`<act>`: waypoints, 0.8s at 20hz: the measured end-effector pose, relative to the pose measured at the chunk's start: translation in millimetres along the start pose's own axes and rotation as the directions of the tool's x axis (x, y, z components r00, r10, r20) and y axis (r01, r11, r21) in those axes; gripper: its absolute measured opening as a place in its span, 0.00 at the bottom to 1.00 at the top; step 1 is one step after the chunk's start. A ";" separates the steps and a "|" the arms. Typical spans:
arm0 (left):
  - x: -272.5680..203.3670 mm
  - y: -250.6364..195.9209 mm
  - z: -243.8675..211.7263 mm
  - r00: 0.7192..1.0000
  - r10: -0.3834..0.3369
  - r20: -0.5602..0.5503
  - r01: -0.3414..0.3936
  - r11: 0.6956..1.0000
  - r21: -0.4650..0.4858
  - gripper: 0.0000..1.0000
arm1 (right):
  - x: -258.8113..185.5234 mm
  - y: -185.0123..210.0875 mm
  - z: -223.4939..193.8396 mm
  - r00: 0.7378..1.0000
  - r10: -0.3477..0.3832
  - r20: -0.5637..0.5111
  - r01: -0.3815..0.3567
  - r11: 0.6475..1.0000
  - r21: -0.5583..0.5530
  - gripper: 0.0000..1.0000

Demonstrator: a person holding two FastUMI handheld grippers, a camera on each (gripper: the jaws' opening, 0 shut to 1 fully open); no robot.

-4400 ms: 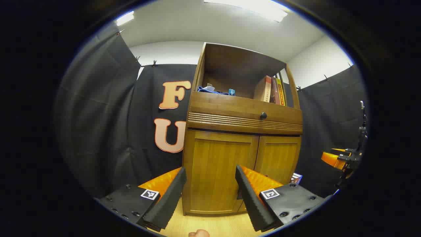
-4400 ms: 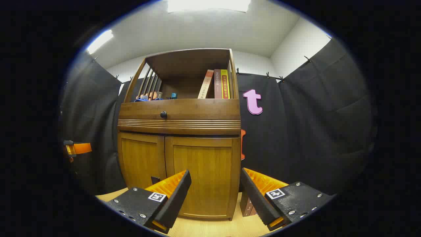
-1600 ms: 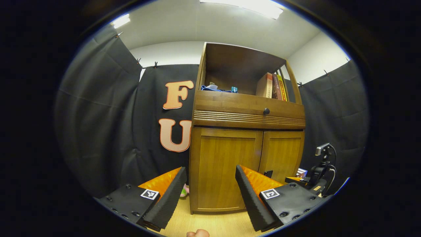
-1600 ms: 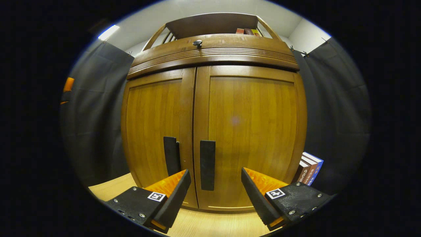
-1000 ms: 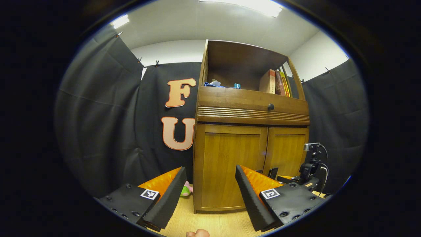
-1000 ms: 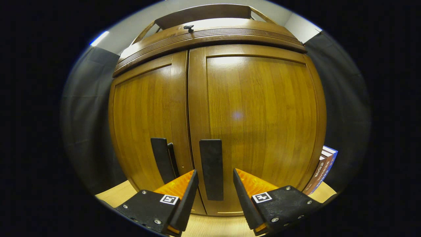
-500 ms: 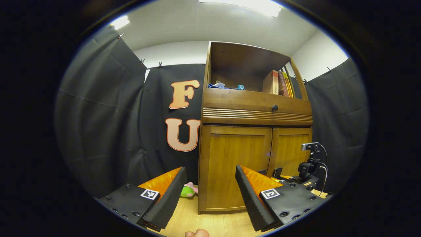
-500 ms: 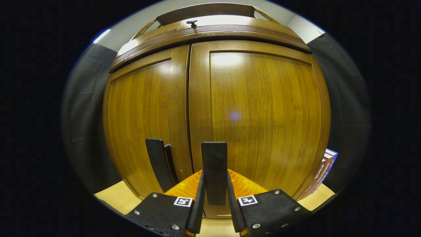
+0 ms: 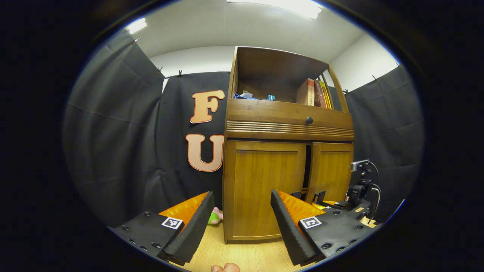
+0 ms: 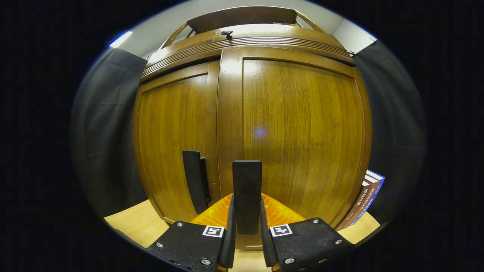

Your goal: Open the right door of the double-door shoe cabinet with the right hand, and open the left door with the left hand.

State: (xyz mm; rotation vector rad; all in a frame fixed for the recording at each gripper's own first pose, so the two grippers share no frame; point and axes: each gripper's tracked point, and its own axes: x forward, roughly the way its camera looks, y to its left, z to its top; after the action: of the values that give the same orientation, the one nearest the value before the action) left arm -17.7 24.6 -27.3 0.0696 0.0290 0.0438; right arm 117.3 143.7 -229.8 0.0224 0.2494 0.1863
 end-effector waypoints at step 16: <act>0.7 0.9 -13.7 1.000 0.003 -0.025 -0.003 1.000 -0.021 0.97 | -105.8 -38.6 -3.4 0.999 0.021 0.025 -0.020 1.000 -0.012 0.28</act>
State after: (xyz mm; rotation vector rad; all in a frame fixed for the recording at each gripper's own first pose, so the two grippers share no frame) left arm -17.5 26.5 -40.9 0.0484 0.0532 0.0481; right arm 22.7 86.1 -209.0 0.0160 0.2228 0.2078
